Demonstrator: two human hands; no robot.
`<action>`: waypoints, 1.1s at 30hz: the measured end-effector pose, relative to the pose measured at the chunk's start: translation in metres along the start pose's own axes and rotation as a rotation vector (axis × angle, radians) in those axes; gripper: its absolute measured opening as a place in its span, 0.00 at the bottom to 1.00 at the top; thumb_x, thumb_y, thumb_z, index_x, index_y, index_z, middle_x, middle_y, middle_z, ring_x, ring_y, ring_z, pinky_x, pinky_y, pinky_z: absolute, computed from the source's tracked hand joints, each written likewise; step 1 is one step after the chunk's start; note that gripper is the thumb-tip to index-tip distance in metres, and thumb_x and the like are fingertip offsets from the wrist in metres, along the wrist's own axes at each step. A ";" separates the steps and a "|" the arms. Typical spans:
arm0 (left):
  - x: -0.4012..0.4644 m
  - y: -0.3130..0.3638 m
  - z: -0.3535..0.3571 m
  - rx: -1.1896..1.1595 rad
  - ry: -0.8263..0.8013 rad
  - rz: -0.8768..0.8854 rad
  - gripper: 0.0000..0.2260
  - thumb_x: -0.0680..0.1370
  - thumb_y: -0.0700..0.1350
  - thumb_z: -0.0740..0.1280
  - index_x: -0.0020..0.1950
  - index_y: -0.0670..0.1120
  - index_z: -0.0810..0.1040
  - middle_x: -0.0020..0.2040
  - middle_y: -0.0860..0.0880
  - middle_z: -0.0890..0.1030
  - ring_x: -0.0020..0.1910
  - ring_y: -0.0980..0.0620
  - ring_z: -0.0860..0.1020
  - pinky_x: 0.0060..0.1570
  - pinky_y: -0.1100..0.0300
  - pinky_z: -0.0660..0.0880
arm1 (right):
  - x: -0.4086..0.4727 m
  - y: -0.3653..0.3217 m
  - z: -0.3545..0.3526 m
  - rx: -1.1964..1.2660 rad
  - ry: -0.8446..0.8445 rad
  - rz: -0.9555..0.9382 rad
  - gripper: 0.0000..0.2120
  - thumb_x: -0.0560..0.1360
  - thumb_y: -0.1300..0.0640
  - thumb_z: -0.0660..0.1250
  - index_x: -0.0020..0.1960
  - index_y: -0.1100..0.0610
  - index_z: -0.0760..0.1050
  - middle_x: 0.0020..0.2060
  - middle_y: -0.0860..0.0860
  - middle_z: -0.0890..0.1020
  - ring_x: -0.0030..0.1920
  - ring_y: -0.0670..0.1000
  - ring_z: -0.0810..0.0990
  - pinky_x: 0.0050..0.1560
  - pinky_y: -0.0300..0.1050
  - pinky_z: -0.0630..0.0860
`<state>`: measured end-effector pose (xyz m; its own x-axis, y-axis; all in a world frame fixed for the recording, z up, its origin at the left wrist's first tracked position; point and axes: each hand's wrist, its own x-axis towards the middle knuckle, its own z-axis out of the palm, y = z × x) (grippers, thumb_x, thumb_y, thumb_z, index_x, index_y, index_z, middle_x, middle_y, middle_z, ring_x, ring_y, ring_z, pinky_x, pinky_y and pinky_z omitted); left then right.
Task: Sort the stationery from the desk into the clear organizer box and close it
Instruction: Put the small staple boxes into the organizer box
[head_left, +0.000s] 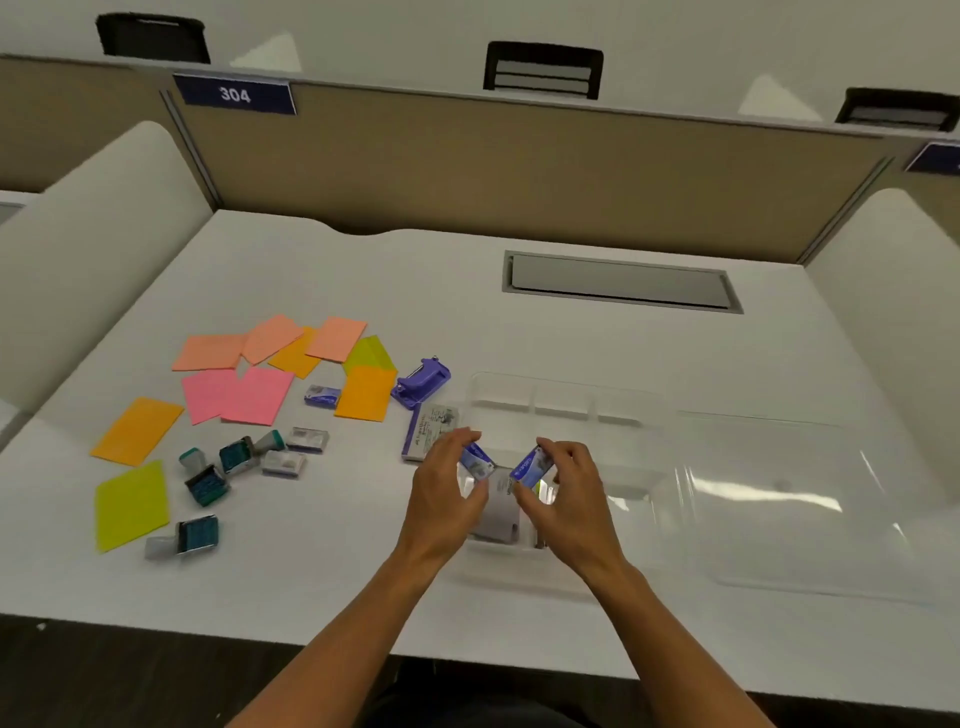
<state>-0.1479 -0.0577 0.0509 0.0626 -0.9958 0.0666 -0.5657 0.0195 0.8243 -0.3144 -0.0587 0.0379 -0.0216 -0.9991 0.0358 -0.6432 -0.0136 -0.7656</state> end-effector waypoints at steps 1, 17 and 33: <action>0.001 0.006 0.007 0.003 -0.020 0.019 0.25 0.73 0.40 0.73 0.67 0.45 0.70 0.65 0.48 0.75 0.59 0.59 0.69 0.56 0.78 0.63 | -0.001 0.007 -0.008 -0.004 0.018 0.017 0.28 0.72 0.50 0.74 0.69 0.53 0.69 0.63 0.50 0.72 0.62 0.50 0.73 0.56 0.41 0.77; -0.002 0.063 0.123 0.191 -0.452 0.153 0.28 0.75 0.46 0.70 0.73 0.50 0.64 0.67 0.49 0.72 0.64 0.52 0.71 0.61 0.65 0.65 | -0.029 0.095 -0.098 -0.412 0.046 0.192 0.28 0.73 0.47 0.73 0.70 0.49 0.70 0.66 0.49 0.72 0.62 0.51 0.67 0.57 0.40 0.67; -0.002 0.070 0.143 0.425 -0.544 0.112 0.32 0.76 0.49 0.70 0.76 0.54 0.58 0.76 0.50 0.60 0.76 0.46 0.54 0.74 0.48 0.55 | -0.025 0.102 -0.099 -0.492 -0.144 0.175 0.27 0.77 0.46 0.67 0.73 0.49 0.66 0.72 0.47 0.70 0.70 0.52 0.65 0.67 0.45 0.65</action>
<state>-0.3057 -0.0668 0.0281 -0.3721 -0.8955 -0.2441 -0.8244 0.1980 0.5303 -0.4552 -0.0315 0.0219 -0.0776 -0.9807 -0.1795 -0.9227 0.1388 -0.3597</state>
